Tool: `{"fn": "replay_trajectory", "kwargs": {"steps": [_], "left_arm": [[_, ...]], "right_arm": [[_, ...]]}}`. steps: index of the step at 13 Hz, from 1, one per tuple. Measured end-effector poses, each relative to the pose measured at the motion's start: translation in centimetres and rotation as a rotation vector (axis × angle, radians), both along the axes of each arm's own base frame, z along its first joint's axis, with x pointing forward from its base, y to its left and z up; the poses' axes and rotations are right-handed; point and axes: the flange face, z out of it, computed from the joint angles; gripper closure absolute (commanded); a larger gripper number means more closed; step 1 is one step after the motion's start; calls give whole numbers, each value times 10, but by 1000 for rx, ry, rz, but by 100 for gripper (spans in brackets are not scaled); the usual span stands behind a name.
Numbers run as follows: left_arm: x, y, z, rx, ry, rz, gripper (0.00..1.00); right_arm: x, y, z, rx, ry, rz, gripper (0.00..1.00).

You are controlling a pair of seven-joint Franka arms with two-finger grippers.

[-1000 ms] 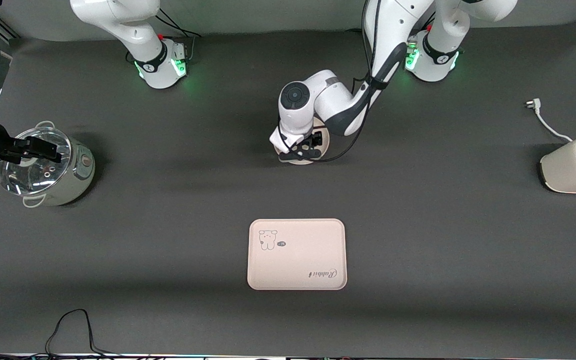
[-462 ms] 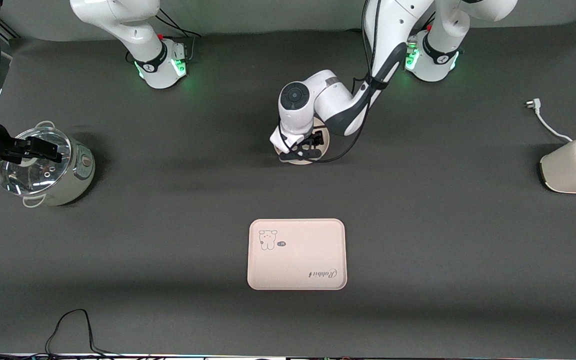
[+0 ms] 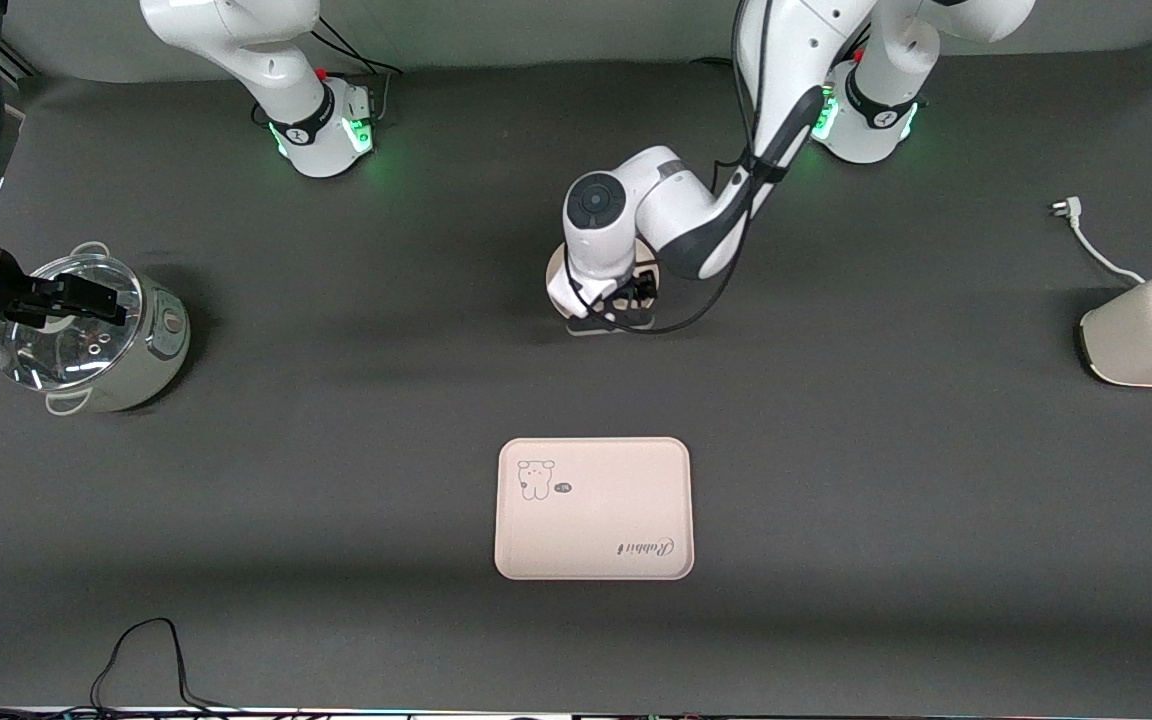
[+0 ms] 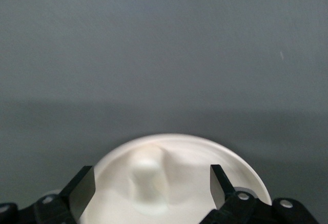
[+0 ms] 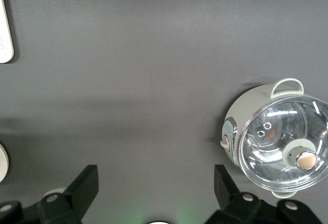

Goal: Place bun in plate and plate on tray
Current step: 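Lower the bun onto the plate and open the left gripper, then withdraw the left gripper while the right gripper reaches toward the plate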

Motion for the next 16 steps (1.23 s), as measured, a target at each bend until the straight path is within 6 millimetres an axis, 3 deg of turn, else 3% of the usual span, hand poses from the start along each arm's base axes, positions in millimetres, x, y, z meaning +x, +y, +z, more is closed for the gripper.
{"fn": "replay_trajectory", "kwargs": {"steps": [2, 3, 4, 6, 8, 11, 13, 15, 16], "left_arm": [[60, 52, 58, -12, -40, -72, 0], [95, 95, 96, -28, -76, -113, 0], [126, 151, 137, -34, -113, -139, 0], [158, 256, 205, -18, -156, -115, 0], [157, 320, 251, 16, -128, -87, 0], [152, 381, 293, 23, -35, -35, 0], [157, 438, 303, -32, -14, 7, 0], [158, 489, 301, -71, -2, 53, 0], [156, 501, 299, -77, 15, 67, 0]], "right_arm": [[0, 3, -2, 1, 5, 5, 0], [-1, 12, -4, 2, 8, 15, 0], [-3, 32, -5, -1, 10, 12, 0], [-14, 97, -6, 6, 11, -21, 0], [-33, 177, -2, 12, -6, -43, 0], [-83, 305, -2, 5, -31, -49, 0], [-128, 379, -5, 6, -50, -46, 0], [-171, 433, -11, 8, -51, -24, 0], [-187, 450, -14, 20, -39, -10, 0]]}}
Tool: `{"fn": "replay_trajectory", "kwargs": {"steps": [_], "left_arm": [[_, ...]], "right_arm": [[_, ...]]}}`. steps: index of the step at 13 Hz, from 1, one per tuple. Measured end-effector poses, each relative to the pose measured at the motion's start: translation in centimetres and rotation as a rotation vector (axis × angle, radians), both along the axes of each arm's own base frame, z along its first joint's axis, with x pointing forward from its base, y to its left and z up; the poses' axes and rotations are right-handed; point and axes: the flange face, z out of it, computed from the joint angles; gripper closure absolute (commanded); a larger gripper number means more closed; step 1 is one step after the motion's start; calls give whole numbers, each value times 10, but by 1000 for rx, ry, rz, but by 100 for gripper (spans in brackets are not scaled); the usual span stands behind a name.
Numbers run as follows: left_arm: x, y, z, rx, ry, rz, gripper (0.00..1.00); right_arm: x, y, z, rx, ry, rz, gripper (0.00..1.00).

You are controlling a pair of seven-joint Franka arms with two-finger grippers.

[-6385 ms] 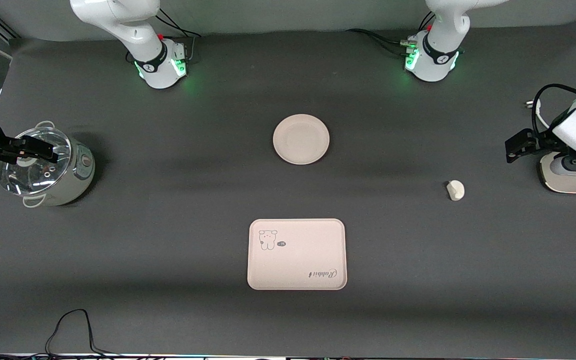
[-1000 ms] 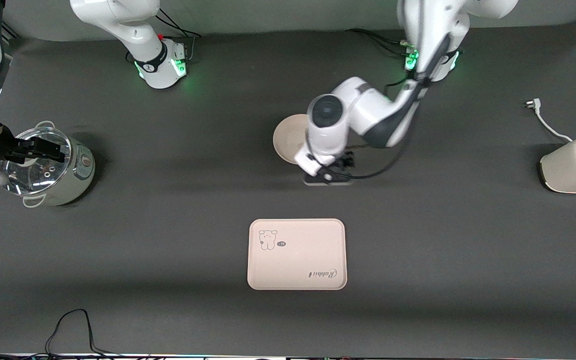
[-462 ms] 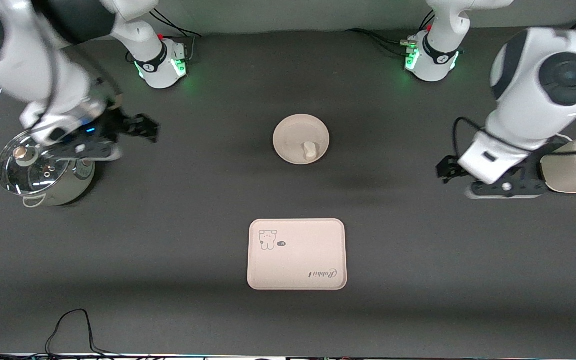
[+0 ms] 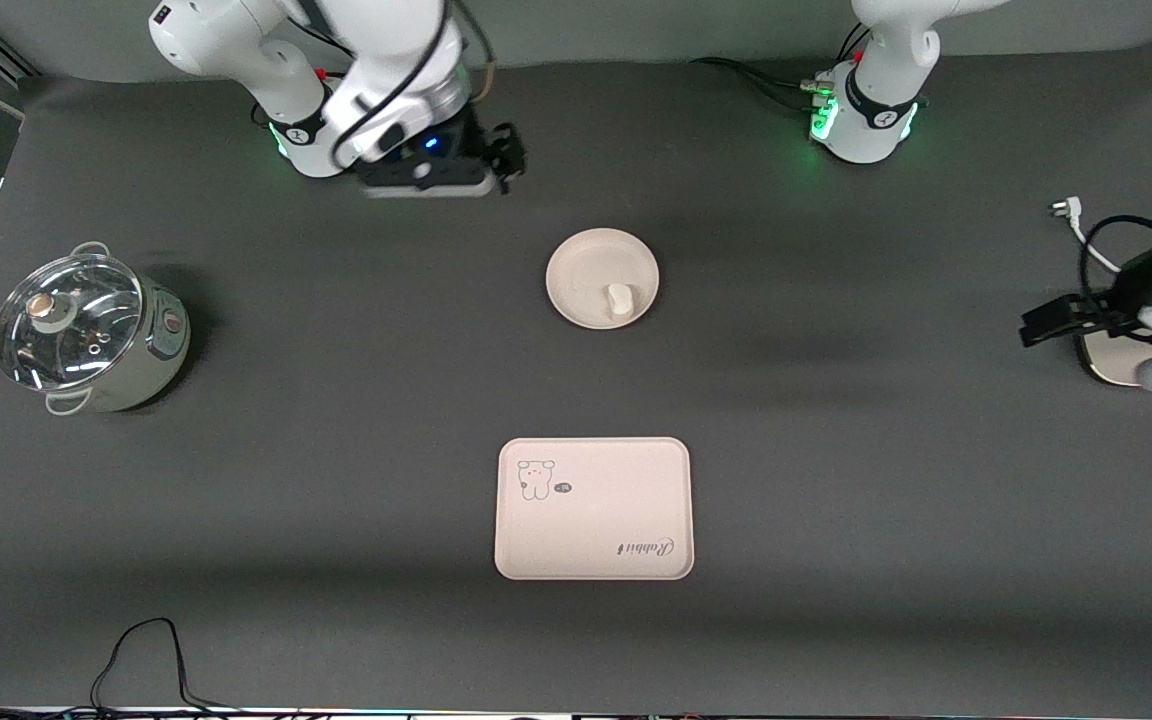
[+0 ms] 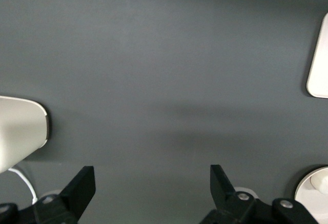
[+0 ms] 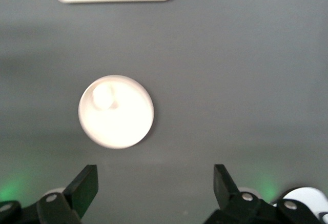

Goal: Place bun in plate and plate on tray
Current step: 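Withdraw the left gripper while the right gripper reaches toward the plate, then lower the right gripper to the plate rim and grasp it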

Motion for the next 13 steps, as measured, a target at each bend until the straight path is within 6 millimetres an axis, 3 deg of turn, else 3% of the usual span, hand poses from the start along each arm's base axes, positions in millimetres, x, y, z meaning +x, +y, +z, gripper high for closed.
{"fn": "replay_trajectory", "kwargs": {"steps": [1, 3, 5, 8, 13], "left_arm": [[-2, 2, 0, -1, 14, 2, 0], [-4, -4, 10, 2, 1, -7, 0], [-10, -6, 24, 7, -21, -7, 0], [-14, -6, 31, 28, -28, -10, 0], [-15, -8, 29, 31, -12, -15, 0]], "right_arm": [[-9, 9, -3, 13, 17, 9, 0], [-7, 11, -8, 53, 39, -7, 0], [-3, 10, -30, 99, 45, -4, 0], [-3, 0, -89, 209, 40, 35, 0], [-15, -43, -210, 361, -7, 26, 0]]}}
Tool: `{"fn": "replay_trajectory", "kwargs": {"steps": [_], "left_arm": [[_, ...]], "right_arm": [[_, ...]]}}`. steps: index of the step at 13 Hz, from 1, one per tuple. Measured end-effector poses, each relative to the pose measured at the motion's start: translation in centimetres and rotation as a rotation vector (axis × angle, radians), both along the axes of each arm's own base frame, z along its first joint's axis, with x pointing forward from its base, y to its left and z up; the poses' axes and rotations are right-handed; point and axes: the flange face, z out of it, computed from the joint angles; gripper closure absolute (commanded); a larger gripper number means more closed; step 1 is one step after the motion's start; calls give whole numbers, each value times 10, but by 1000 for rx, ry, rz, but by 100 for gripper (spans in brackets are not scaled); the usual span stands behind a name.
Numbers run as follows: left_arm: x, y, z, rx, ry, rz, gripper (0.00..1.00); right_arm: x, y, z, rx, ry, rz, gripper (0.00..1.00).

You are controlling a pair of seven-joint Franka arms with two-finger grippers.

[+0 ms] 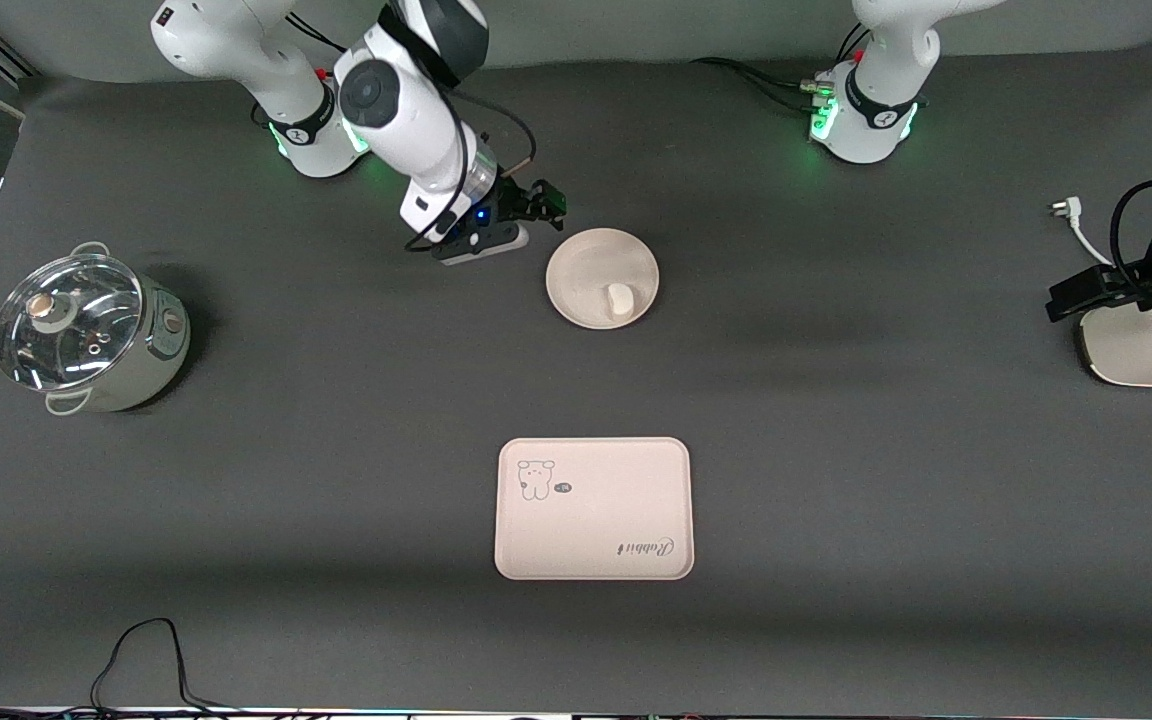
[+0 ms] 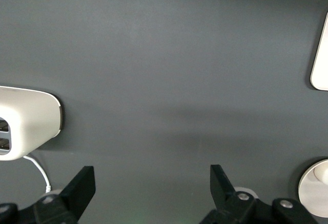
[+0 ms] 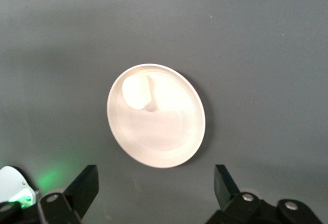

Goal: Place bun in plate and plate on tray
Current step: 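Lower the right gripper to the plate rim and grasp it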

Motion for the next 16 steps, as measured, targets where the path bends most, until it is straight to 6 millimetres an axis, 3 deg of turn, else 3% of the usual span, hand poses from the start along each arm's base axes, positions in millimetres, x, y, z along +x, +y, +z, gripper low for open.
{"fn": "replay_trajectory", "kwargs": {"steps": [4, 9, 12, 16], "left_arm": [[0, -1, 0, 0, 1, -1, 0], [0, -4, 1, 0, -3, -7, 0], [2, -6, 3, -1, -8, -12, 0], [4, -6, 1, -3, -4, -13, 0]], "right_arm": [[0, -12, -71, 29, -58, -43, 0], [-23, -19, -156, 29, -93, -52, 0], [-41, -10, -170, 37, -83, -29, 0], [-45, -5, -175, 36, -76, -22, 0]]}}
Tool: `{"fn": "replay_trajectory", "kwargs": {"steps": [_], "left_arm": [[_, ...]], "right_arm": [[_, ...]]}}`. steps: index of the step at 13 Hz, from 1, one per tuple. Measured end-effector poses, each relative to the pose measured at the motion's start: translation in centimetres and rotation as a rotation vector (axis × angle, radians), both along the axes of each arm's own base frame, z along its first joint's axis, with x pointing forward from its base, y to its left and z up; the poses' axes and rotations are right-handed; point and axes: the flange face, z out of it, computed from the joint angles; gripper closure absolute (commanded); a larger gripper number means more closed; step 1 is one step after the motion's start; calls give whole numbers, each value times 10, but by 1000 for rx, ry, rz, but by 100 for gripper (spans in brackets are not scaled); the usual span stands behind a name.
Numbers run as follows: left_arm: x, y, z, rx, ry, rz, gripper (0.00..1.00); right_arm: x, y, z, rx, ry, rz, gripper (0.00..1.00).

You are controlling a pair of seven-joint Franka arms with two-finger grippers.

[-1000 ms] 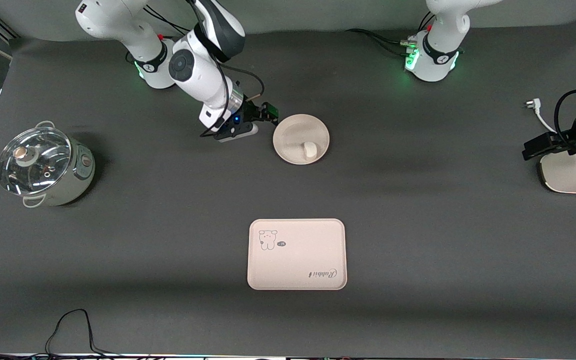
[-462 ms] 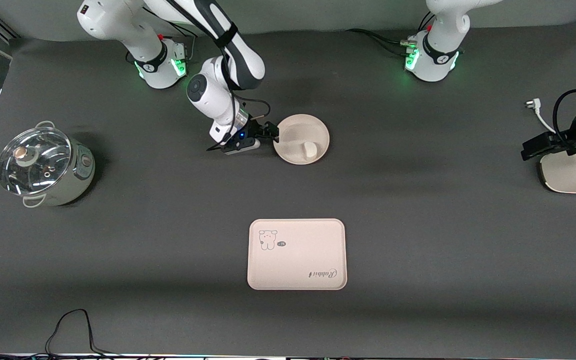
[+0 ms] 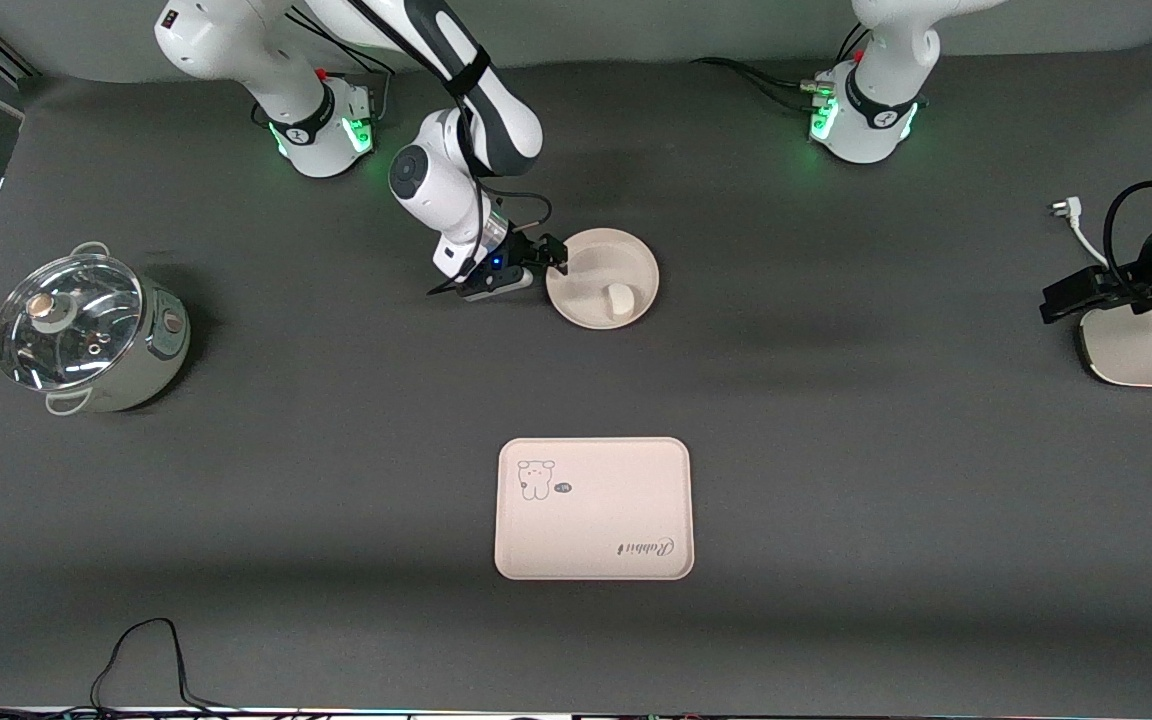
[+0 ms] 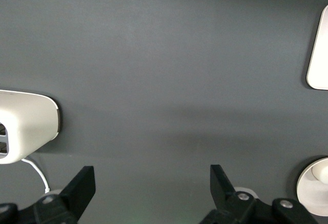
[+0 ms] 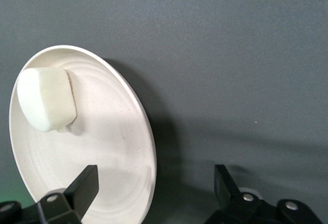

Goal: Place bun in plate and plate on tray
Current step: 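Lower the right gripper to the plate rim and grasp it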

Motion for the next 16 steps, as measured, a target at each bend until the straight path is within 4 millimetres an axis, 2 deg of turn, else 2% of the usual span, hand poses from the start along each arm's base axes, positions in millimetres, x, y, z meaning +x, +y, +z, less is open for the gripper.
{"fn": "replay_trajectory", "kwargs": {"steps": [2, 3, 4, 8, 9, 11, 16], "left_arm": [[0, 0, 0, 0, -1, 0, 0], [1, 0, 1, 0, -2, 0, 0], [1, 0, 1, 0, -3, 0, 0], [1, 0, 2, -1, -5, 0, 0], [1, 0, 2, -1, -5, 0, 0], [2, 0, 2, -1, -5, 0, 0], [2, 0, 2, -1, -5, 0, 0]], "right_arm": [[-1, 5, -4, -1, 3, 5, 1], [-1, 7, -6, -1, 4, 7, 8], [-1, 9, -7, -1, 5, 8, 20], [1, 11, -9, 0, 5, 7, 83], [1, 11, -9, 0, 5, 6, 90], [1, 11, -8, 1, 6, 1, 100], [3, 10, -8, 2, 7, -6, 100]]}}
